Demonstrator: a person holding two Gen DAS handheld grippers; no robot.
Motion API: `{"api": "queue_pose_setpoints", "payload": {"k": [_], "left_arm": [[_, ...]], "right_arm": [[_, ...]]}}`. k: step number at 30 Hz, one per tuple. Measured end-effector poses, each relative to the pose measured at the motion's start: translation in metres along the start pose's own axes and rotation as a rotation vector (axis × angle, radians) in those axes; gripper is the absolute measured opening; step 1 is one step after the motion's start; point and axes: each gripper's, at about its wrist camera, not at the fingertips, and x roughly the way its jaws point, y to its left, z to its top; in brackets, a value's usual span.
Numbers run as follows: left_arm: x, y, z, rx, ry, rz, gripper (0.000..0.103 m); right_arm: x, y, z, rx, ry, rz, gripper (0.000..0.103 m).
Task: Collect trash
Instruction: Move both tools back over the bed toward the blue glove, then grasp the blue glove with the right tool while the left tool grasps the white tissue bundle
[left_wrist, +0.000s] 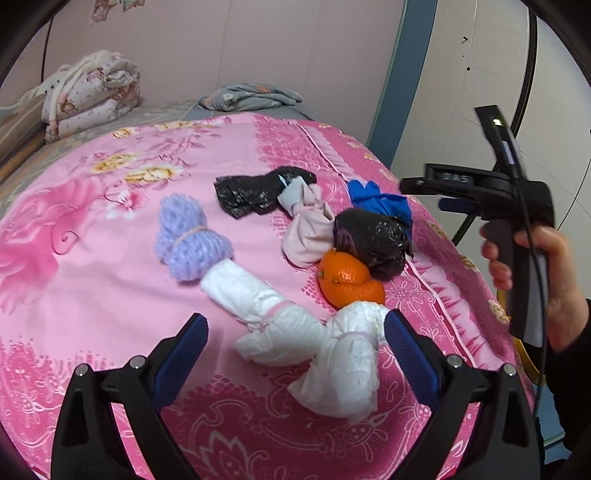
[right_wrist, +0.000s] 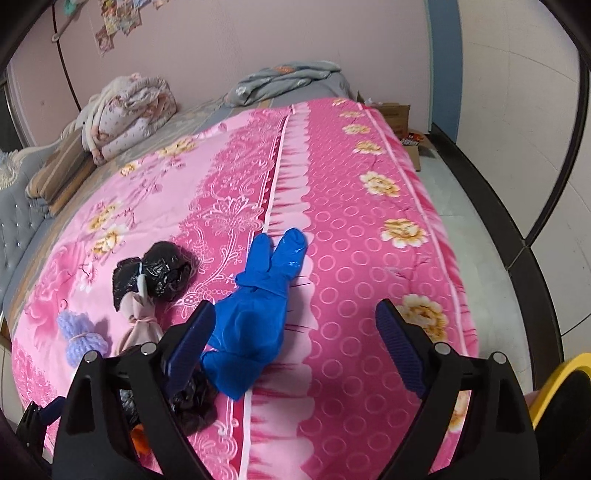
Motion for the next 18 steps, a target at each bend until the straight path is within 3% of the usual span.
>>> {"api": "queue_pose_setpoints", "payload": {"k": [3, 11, 14, 18], "left_arm": [[0.006, -0.001, 0.000, -0.008, 0.017, -0.030, 0.092], [0.017, -0.008, -0.006, -0.011, 0.025, -0.068, 0.072], [0.016, -0.012, -0.008, 0.005, 0.014, -0.068, 0.066], [0.013, -0.014, -0.010, 0.015, -0.003, -0.071, 0.058]], "right_arm": [[0.014, 0.003, 0.000, -0.008, 0.026, 0.007, 0.084], [0.042, 0.012, -0.003, -0.042, 0.083, 0.023, 0.064], [0.046, 0.018, -0.004, -0.062, 0.087, 0.031, 0.051], [0.048, 0.024, -0.006, -0.081, 0.099, 0.066, 0.021]]}}
